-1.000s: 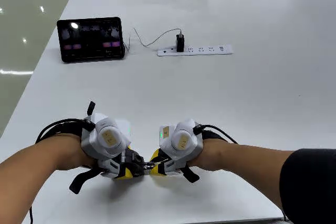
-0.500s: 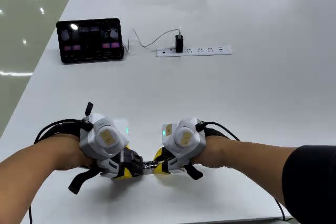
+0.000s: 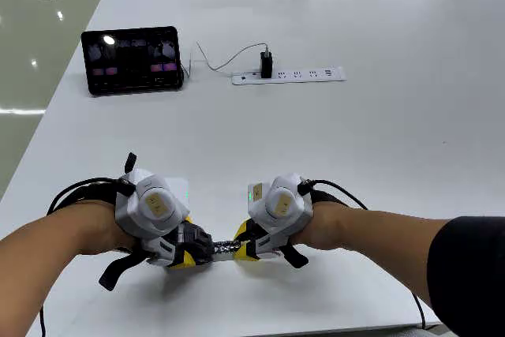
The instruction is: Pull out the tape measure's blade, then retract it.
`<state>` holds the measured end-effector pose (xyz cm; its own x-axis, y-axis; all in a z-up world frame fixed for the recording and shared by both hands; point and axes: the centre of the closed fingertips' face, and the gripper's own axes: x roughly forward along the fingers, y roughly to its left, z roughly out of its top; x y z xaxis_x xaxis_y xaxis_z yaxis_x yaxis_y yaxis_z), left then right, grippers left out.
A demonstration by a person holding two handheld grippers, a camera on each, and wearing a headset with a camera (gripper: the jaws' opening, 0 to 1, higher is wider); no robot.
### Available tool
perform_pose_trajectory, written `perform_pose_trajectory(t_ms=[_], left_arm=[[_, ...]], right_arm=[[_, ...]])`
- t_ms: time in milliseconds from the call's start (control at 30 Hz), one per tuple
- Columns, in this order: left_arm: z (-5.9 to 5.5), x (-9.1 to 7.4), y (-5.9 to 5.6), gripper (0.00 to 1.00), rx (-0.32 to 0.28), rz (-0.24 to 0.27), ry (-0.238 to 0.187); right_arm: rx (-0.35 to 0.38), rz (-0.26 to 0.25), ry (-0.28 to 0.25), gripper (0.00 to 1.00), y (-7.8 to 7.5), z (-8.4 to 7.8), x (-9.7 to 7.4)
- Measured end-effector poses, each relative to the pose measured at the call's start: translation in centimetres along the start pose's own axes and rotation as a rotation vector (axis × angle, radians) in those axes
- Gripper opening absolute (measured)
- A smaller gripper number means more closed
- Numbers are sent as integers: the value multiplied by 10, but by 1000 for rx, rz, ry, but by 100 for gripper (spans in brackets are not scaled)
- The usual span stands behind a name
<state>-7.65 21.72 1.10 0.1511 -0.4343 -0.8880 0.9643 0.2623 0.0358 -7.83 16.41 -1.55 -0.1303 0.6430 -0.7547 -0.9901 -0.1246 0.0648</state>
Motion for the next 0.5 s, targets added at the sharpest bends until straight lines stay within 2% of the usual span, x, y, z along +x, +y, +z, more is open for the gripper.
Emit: perform_pose_trajectory(t_ms=[500], left_arm=[[1,0,0,33,1,-3,-5]], right_arm=[[10,-1,12,10,0,-6,-4]])
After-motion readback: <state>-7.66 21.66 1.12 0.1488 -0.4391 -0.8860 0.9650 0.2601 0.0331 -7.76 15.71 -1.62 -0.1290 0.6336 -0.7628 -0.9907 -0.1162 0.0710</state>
